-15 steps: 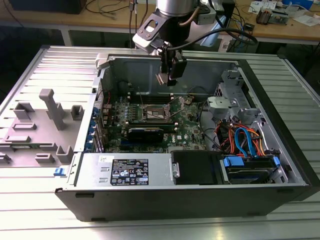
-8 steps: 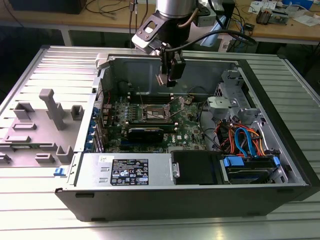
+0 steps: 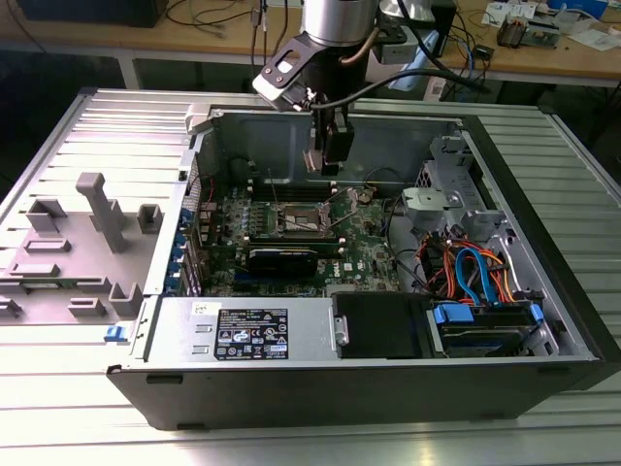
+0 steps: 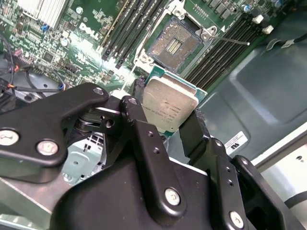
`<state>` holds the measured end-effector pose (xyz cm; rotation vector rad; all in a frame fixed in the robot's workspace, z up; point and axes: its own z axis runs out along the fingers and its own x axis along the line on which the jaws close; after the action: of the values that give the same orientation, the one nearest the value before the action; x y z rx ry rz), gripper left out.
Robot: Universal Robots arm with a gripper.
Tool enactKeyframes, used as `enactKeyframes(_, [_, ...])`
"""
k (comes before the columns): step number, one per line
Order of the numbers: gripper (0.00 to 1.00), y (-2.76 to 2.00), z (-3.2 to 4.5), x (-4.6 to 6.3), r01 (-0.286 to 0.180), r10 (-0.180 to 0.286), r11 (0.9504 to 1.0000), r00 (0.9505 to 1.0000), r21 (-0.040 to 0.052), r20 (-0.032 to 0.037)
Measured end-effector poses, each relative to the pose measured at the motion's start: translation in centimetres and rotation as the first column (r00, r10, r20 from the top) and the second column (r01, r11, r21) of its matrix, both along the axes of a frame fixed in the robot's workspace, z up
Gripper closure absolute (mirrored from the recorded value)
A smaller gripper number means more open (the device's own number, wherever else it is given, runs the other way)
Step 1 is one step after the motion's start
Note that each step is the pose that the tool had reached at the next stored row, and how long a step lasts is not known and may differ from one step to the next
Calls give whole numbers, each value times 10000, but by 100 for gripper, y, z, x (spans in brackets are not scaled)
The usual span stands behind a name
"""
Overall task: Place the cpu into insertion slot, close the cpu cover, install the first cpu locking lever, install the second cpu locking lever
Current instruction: 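Place the cpu into insertion slot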
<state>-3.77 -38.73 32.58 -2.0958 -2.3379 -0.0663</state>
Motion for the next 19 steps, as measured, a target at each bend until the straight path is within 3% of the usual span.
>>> enactKeyframes(10, [46,0,-41,-64,153,-153,9999,9999,-1,1])
enactKeyframes(12, [46,0,-54,-64,196,-196,9998,9998,-42,1])
enactKeyframes(15, [46,-1,-98,-66,540,-540,9985,9985,-68,25])
enactKeyframes(19, [46,0,-126,-189,616,-616,9981,9981,-66,51])
